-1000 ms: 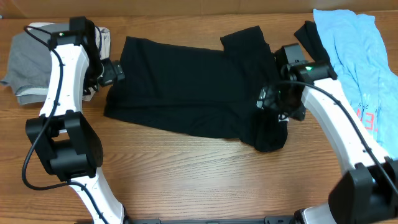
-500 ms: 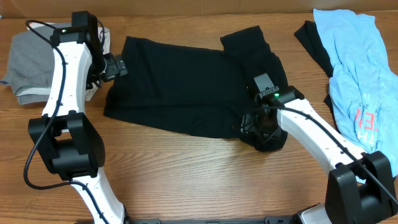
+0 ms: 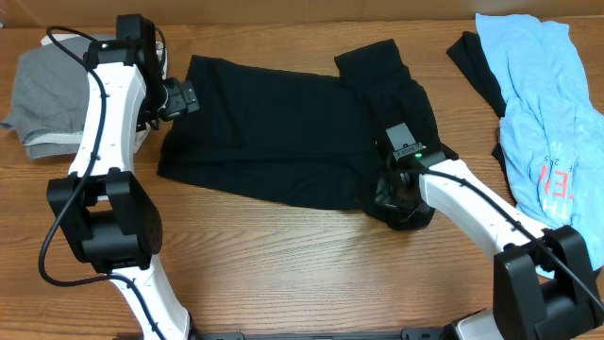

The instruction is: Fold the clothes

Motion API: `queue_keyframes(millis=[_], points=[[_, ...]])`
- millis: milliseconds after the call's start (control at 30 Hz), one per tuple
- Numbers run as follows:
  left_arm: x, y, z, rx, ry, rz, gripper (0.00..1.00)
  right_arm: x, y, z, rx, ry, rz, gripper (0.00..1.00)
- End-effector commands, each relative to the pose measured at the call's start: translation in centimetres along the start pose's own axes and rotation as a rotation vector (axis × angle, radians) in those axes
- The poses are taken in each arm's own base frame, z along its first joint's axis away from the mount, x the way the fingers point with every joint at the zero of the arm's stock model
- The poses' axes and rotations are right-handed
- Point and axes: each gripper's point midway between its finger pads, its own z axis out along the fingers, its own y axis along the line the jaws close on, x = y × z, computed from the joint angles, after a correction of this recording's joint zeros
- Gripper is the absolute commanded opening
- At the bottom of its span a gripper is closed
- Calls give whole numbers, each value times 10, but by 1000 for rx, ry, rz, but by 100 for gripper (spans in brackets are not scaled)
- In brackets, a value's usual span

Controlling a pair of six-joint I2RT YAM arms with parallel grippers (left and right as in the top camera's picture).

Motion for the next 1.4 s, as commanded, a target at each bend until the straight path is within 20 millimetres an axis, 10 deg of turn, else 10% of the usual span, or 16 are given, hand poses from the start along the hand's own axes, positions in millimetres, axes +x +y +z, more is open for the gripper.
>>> queue_keyframes(millis=[0, 667, 833, 1167, 1367], points=[[0, -2, -1, -7, -7, 27, 100, -17, -26, -2, 90, -47, 50, 5], [0, -4, -1, -6, -9, 36, 100, -79, -62, -8, 111, -142, 18, 4], [-1, -5, -1, -4, -14, 72, 100, -80, -68, -1, 111, -124, 42, 70], [9, -21, -40, 97, 39, 153, 100, -109, -19, -112, -209, -143, 50, 76], [44, -26, -26, 100, 174, 185, 98, -96, 5, -112, -279, -100, 3, 77]])
